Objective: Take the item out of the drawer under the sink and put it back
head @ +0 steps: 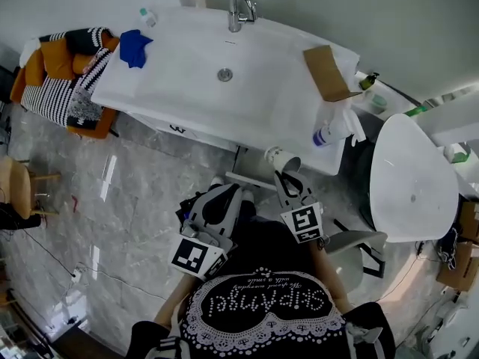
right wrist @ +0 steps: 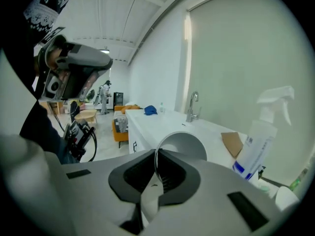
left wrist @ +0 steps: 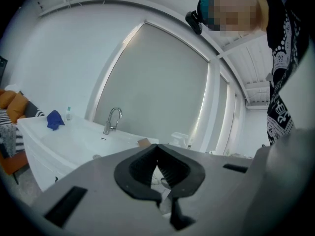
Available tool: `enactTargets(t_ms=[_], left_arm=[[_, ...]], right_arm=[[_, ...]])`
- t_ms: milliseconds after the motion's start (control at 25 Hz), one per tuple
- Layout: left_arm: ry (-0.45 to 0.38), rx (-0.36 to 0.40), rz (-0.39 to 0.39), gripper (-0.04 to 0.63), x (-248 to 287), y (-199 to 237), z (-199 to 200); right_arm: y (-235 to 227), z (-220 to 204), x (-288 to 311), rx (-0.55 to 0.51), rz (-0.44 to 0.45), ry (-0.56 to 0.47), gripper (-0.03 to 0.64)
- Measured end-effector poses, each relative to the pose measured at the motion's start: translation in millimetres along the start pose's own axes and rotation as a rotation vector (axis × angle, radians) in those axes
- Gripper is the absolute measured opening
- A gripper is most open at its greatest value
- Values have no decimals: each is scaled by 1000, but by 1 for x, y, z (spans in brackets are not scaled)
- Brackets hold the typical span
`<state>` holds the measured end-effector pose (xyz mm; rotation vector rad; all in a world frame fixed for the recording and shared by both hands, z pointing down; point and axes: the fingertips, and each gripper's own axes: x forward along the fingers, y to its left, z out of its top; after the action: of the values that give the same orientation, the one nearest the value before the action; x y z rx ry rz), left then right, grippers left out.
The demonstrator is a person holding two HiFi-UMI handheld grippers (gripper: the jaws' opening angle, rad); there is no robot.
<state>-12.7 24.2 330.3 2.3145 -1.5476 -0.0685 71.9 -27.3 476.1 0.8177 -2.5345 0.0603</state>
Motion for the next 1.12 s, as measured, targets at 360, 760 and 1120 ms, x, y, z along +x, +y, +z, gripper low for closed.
enactTargets(t_ms=[360,760,1120], left_arm=[[12,28,-55,5,14,-13,2],[1,19,-105,5,22,-26,5],[-29,114,-200,5,29,-23,42]], right_arm=[[-21,54,-36,42,-104,-148,26],[-43,84,-94,116,-229,-274,26],[-51,81,-136,131,-327,-263,26]])
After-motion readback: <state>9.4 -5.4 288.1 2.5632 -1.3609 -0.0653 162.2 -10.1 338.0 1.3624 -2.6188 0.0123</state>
